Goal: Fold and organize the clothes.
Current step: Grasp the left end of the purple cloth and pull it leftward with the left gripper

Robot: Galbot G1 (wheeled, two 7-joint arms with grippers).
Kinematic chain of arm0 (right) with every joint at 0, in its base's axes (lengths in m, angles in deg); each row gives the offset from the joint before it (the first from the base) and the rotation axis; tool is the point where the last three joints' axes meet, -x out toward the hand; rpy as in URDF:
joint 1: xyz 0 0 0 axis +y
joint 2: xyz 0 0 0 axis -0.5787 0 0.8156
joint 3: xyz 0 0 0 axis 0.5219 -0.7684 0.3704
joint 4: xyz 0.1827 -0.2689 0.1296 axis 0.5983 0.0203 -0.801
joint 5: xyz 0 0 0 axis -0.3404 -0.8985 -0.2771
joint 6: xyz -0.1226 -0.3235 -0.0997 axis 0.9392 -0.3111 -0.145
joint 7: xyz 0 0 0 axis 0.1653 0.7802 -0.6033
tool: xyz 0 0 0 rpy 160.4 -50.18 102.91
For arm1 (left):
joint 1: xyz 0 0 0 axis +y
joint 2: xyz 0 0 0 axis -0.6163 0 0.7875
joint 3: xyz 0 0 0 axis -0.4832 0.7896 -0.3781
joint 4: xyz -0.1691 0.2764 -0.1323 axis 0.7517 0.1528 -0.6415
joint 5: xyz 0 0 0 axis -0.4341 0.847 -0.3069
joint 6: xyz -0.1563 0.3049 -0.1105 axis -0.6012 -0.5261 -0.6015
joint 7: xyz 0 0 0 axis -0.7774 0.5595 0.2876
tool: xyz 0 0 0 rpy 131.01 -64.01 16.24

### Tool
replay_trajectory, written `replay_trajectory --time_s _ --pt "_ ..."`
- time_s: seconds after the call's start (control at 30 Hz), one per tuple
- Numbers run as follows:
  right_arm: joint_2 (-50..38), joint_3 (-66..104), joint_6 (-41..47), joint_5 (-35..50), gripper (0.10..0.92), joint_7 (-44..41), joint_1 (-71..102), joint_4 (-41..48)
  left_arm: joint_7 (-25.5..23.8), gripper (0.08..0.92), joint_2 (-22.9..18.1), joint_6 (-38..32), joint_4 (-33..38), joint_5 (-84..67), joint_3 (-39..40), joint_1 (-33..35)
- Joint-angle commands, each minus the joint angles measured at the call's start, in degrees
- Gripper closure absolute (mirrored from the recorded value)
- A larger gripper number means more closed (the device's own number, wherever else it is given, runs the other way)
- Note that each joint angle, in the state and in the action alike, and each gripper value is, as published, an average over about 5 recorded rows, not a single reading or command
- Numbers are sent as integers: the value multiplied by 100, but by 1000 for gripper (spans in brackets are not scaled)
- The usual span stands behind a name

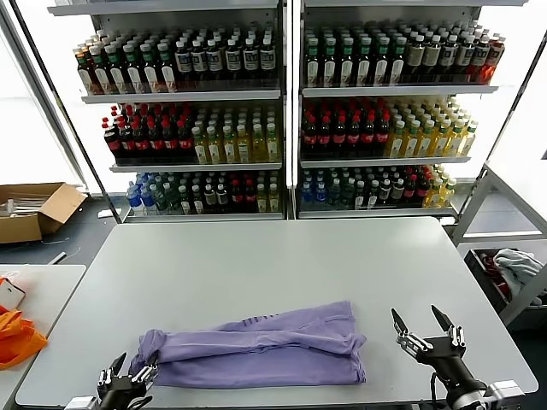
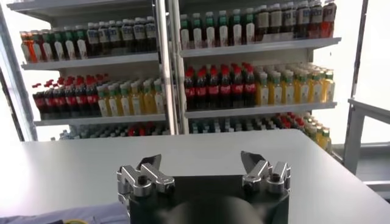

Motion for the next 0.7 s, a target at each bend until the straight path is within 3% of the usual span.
replay_trajectory --time_s 0.03,0.13,0.23,0.7 --pt "2 -4 10 2 203 3 -4 -28 16 247 -143 -50 -300 11 180 -38" --pt "10 -8 27 -6 203 5 -7 -59 -39 194 -151 -64 -271 -31 212 -58" --pt "18 -4 36 -9 203 8 0 -77 -96 212 -144 -79 -238 -63 241 -68" --pt "11 -32 30 -3 203 14 -45 -54 -522 608 63 -155 -278 -383 -94 -230"
